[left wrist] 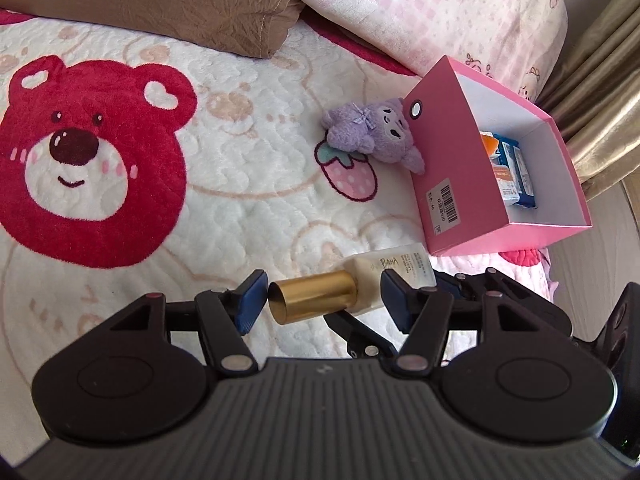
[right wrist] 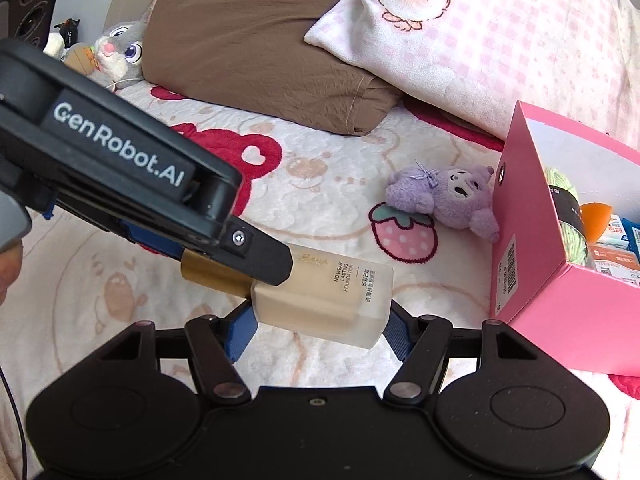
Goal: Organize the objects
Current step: 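Lift the foundation bottle with the left gripper and carry it over the pink box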
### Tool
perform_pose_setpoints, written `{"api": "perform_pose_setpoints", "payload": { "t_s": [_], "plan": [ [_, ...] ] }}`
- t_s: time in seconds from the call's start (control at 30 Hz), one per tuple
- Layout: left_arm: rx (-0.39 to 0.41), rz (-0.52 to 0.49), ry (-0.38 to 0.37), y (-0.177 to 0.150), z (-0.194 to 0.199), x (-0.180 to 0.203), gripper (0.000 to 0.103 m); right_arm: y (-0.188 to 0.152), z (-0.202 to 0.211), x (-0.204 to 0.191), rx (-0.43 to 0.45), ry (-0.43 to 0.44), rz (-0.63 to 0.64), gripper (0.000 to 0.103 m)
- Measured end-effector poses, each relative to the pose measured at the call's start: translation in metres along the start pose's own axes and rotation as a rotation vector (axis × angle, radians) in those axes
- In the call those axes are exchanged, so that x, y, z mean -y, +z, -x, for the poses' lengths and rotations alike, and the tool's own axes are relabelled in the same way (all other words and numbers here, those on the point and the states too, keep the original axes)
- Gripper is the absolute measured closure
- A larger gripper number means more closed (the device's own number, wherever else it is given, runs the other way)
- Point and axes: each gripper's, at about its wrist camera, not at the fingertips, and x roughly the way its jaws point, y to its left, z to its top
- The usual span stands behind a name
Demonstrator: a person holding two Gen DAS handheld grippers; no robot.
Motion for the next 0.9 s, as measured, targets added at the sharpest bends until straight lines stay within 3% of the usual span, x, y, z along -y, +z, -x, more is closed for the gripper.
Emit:
{"api": "perform_pose_setpoints", "payload": {
  "t_s": [0.5, 0.9],
  "plan": [
    [0.044, -0.137, -0.064, 0.002, 0.076, 0.09, 0.043, 0.033, 0.11, 0.021, 0.005, -0.065, 0.023, 0.032],
    [0.078, -0.239, -0.154, 0.029, 0.078, 0.156, 0.042, 0.049, 0.152, 0.068, 0.046, -0.179, -0.001, 0.032]
  ]
}}
